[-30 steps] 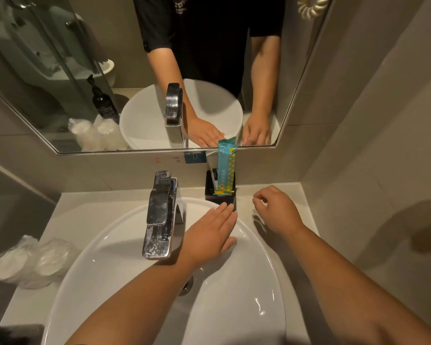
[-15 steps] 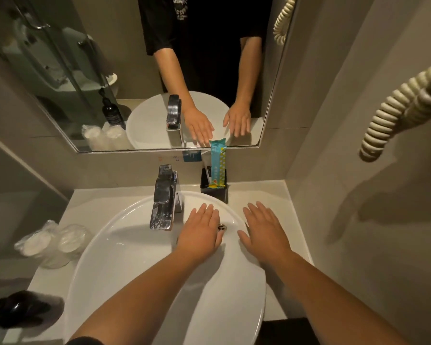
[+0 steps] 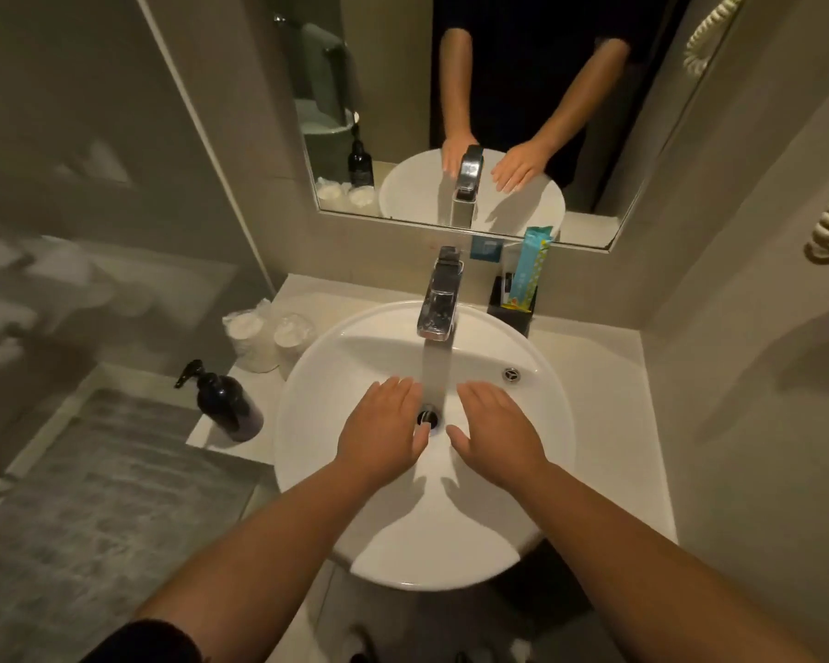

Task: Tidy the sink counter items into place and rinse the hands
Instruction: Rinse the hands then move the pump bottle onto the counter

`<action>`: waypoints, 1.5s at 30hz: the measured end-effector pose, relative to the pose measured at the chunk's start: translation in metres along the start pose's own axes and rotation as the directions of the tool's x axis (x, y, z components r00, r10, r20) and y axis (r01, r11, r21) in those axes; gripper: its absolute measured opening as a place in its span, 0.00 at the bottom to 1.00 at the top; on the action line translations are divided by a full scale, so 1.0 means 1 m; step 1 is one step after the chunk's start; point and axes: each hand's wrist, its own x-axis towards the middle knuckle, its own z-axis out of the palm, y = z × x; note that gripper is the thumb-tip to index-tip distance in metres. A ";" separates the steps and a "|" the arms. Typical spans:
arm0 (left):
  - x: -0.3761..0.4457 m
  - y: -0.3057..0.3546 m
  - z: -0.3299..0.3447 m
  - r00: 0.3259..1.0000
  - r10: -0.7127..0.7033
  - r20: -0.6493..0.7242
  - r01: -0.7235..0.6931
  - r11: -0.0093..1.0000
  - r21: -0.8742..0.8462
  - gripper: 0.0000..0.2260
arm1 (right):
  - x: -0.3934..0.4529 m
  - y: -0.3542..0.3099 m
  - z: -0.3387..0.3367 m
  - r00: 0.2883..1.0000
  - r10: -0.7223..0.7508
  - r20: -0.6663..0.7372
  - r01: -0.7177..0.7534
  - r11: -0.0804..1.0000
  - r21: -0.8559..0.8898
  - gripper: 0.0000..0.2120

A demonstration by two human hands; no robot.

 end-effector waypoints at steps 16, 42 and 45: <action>-0.143 -0.184 -0.033 0.984 -0.177 0.014 0.178 0.984 -0.007 0.27 | 0.026 -0.219 0.063 0.992 -0.129 -0.004 0.129 0.992 0.000 0.29; -0.095 -0.284 0.001 0.919 -0.320 0.229 0.388 0.834 -0.392 0.26 | 0.120 -0.285 0.102 0.997 -0.041 0.062 0.014 0.924 0.383 0.22; -0.096 -0.281 0.000 0.929 -0.314 0.196 0.369 0.830 -0.418 0.22 | 0.119 -0.284 0.101 0.997 -0.050 0.060 0.024 0.926 0.378 0.25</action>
